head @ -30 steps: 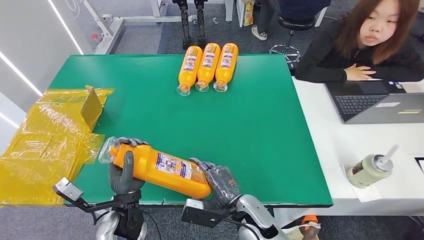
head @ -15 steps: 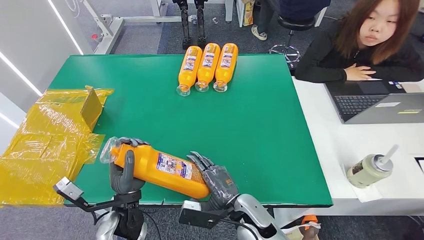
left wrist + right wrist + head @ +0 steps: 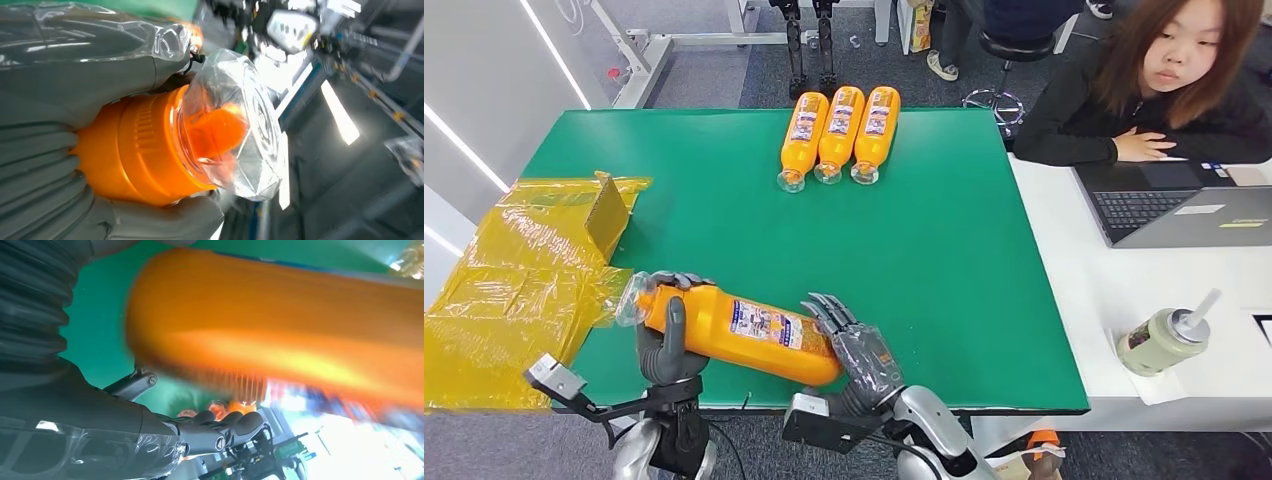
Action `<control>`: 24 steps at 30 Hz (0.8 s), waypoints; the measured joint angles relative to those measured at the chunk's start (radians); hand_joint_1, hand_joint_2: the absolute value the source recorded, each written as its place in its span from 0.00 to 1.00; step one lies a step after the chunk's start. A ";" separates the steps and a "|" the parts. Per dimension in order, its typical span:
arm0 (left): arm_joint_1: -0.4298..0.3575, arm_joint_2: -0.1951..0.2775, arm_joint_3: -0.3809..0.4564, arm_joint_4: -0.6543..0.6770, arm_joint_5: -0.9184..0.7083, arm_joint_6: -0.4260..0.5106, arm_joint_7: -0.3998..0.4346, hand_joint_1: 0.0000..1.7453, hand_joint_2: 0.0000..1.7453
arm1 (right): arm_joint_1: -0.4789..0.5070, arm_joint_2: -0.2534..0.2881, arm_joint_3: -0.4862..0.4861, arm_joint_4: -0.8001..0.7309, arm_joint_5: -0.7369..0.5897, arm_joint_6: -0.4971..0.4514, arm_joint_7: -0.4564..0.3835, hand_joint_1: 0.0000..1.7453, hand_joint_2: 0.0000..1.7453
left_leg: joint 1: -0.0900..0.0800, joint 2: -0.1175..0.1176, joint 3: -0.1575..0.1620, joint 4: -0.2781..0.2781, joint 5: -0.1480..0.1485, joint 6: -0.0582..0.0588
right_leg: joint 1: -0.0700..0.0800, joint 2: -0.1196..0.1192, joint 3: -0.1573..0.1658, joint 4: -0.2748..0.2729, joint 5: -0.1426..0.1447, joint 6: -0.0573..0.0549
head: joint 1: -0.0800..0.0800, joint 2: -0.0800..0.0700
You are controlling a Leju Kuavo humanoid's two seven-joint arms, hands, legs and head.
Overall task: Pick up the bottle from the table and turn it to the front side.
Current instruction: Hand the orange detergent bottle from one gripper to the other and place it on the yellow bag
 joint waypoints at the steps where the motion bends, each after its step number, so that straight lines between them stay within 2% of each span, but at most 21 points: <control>1: -0.001 0.004 0.003 0.000 -0.010 0.006 -0.001 1.00 1.00 | 0.000 0.003 0.000 -0.005 0.000 -0.002 -0.002 0.00 1.00 | 0.000 0.000 0.000 0.000 0.000 0.000 | 0.000 0.000 0.000 0.000 0.000 0.000 | 0.000 0.000; 6: -0.004 0.016 0.011 0.001 -0.048 0.032 -0.008 1.00 1.00 | -0.001 0.019 0.000 -0.025 0.000 -0.010 -0.006 0.00 1.00 | 0.000 0.000 0.000 0.000 0.000 0.000 | 0.000 0.000 0.000 0.000 0.000 0.000 | 0.000 0.000; 10: -0.023 0.040 0.029 -0.011 -0.190 0.145 -0.038 1.00 1.00 | 0.000 0.024 0.000 -0.035 -0.002 -0.017 -0.012 0.00 1.00 | 0.000 0.001 0.000 0.000 0.000 0.000 | 0.000 0.001 0.000 0.000 0.000 0.000 | 0.000 0.000; 16: -0.072 0.113 0.071 -0.080 -0.568 0.335 -0.032 1.00 1.00 | 0.000 0.025 0.000 -0.039 -0.033 -0.031 -0.029 0.00 1.00 | 0.000 0.000 0.000 0.000 0.001 -0.001 | 0.000 0.001 0.000 0.001 0.001 -0.001 | 0.000 0.000; 21: -0.115 0.179 0.069 -0.113 -0.943 0.521 0.010 1.00 1.00 | -0.004 0.022 0.000 -0.019 -0.086 -0.064 -0.067 0.00 1.00 | 0.000 0.001 0.001 0.000 0.001 -0.002 | 0.000 0.001 0.000 0.001 0.001 -0.001 | 0.000 0.000; 24: -0.132 0.233 0.055 -0.113 -1.084 0.613 0.032 1.00 1.00 | -0.005 0.013 0.000 0.002 -0.121 -0.088 -0.089 0.00 1.00 | 0.000 0.001 0.001 0.000 0.001 -0.002 | 0.000 0.001 -0.001 0.001 0.001 -0.001 | 0.000 0.000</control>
